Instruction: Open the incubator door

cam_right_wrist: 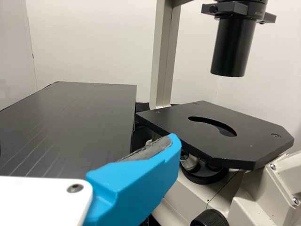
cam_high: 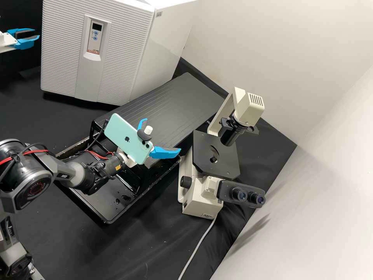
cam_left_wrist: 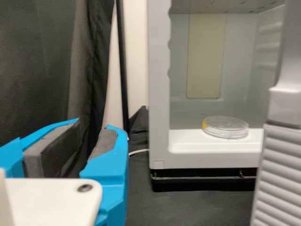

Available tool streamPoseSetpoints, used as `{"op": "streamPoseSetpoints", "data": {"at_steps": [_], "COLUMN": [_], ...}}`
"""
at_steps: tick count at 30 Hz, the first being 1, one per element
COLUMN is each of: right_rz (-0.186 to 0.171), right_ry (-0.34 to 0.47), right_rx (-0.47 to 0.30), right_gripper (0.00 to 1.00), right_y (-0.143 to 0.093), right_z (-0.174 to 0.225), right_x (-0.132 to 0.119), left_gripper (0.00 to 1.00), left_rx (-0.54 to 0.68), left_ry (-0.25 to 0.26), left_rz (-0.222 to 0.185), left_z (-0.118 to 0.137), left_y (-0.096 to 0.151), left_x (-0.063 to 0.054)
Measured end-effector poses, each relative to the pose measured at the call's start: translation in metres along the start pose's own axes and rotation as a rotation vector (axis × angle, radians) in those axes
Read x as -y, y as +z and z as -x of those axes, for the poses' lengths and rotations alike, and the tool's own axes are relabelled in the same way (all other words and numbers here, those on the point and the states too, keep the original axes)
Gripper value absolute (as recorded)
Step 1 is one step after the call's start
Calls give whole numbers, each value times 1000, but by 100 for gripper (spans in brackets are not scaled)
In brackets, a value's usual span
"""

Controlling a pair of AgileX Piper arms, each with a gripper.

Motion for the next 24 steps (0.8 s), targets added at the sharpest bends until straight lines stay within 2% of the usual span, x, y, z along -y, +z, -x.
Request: {"op": "streamPoseSetpoints", "data": {"at_steps": [4,9,16,17,24], "right_rz": [0,0,0,0,0], "right_ry": [0,0,0,0,0], "right_rx": [0,0,0,0,0], "right_gripper": [100,100,100,100,100], "right_y": [0,0,0,0,0], "right_z": [0,0,0,0,0], "right_x": [0,0,0,0,0], "left_gripper": [0,0,0,100,100], "left_rx": [17,66,72,74,76], "left_ry": [1,-22,-37,-38,-47], "left_rz": [13,19,23,22,0], "left_z": [-6,-11,-12,-12,-12], "left_y": [11,26,27,27,27], "left_x": [3,11,16,16,19]}}
